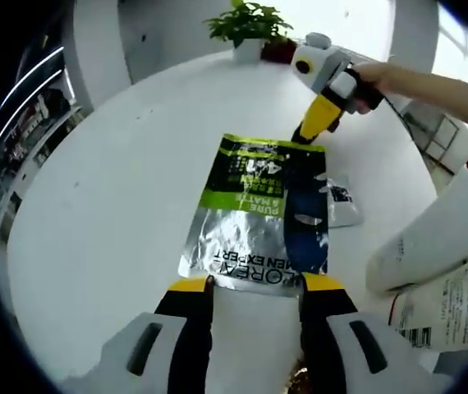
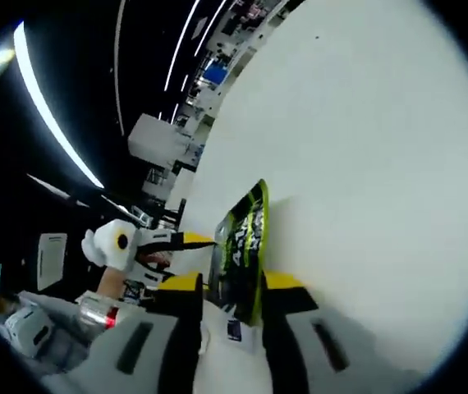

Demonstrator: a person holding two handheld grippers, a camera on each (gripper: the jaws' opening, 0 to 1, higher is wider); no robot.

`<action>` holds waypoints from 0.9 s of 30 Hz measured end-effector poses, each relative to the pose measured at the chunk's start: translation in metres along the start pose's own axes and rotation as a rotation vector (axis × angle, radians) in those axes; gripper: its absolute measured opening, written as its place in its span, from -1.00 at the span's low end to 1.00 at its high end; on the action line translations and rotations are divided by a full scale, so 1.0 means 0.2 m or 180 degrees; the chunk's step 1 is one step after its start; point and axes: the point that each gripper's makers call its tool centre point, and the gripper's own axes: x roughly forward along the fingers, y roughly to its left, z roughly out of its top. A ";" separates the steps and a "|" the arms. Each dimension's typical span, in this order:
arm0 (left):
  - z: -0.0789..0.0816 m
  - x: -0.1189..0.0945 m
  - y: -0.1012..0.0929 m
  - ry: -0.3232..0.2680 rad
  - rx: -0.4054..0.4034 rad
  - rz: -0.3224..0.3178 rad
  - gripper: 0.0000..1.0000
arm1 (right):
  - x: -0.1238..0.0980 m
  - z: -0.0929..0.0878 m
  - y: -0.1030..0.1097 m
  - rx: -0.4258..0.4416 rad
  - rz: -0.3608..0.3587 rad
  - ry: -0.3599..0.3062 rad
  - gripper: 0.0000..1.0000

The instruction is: Arrange the skincare products in the storage area until every visible bottle or jar stands upright without overlapping.

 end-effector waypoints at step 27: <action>0.00 0.00 0.01 -0.0024 -0.0060 0.0041 -0.25 | 0.14 0.01 0.09 -0.0198 -0.0098 -0.0110 -0.97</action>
